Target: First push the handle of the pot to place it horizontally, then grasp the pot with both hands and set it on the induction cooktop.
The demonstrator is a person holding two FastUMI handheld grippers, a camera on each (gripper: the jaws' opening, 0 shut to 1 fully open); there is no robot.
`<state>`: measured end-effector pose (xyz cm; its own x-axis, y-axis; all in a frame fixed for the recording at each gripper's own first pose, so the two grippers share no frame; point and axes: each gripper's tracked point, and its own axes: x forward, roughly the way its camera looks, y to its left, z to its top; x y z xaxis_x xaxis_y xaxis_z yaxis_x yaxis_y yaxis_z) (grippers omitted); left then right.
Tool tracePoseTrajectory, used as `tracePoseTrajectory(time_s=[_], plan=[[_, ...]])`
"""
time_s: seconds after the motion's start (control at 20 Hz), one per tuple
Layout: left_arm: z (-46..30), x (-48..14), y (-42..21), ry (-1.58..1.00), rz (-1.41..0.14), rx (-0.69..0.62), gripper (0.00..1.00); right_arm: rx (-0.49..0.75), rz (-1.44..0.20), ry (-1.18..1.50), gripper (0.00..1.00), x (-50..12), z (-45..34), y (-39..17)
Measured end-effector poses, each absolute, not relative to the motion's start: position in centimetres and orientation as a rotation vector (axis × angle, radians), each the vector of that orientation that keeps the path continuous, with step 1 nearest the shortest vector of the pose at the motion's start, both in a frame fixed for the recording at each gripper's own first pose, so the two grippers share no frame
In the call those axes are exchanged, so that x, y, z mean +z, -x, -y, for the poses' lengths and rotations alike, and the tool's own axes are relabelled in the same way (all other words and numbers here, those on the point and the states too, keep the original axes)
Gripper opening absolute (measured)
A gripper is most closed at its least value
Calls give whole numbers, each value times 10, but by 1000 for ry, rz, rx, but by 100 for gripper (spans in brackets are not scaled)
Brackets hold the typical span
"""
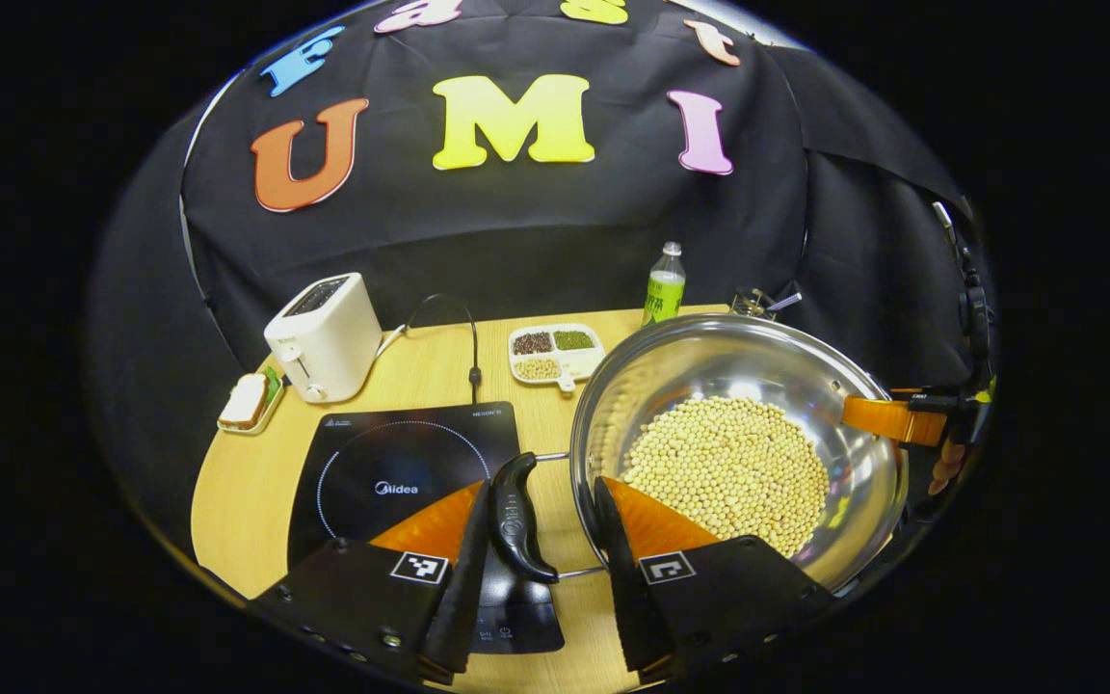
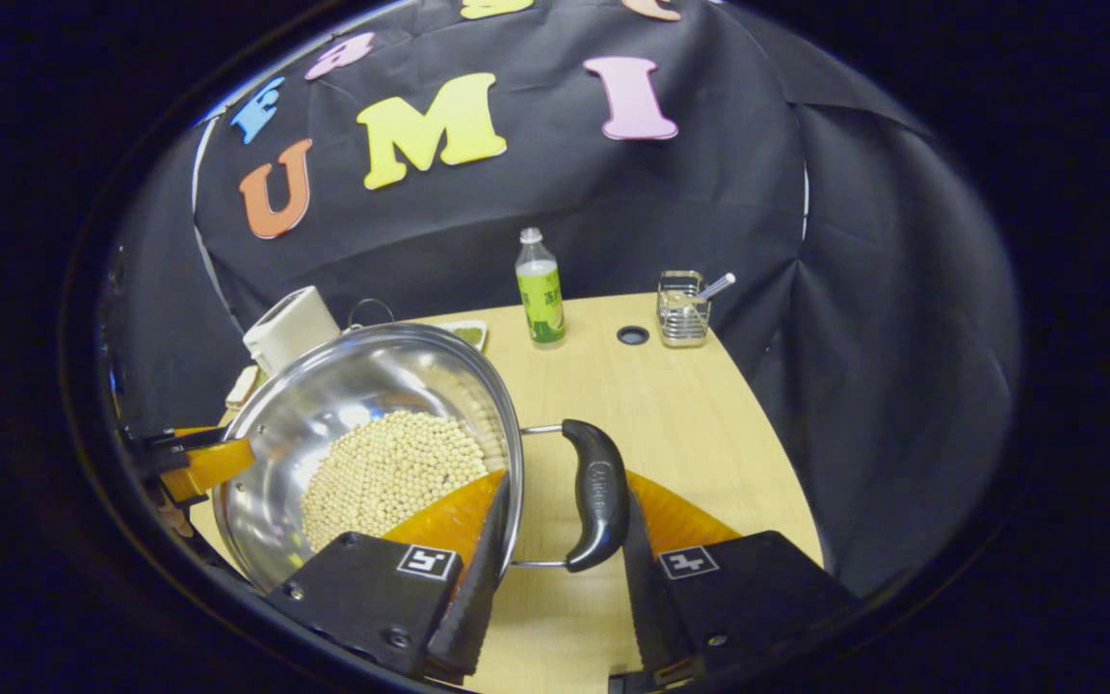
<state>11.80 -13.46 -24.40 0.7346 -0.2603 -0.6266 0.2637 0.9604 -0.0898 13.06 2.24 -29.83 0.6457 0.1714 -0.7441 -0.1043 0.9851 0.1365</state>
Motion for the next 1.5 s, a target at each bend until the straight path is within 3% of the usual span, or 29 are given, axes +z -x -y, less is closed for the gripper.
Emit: tracePoseTrajectory(time_s=[0.9, 1.5], plan=[[28, -164, -124, 45, -591, -221, 57, 288, -814, -117, 62, -200, -135, -132], [-59, -186, -158, 73, -596, -122, 57, 336, -837, -144, 62, -227, -245, -159]])
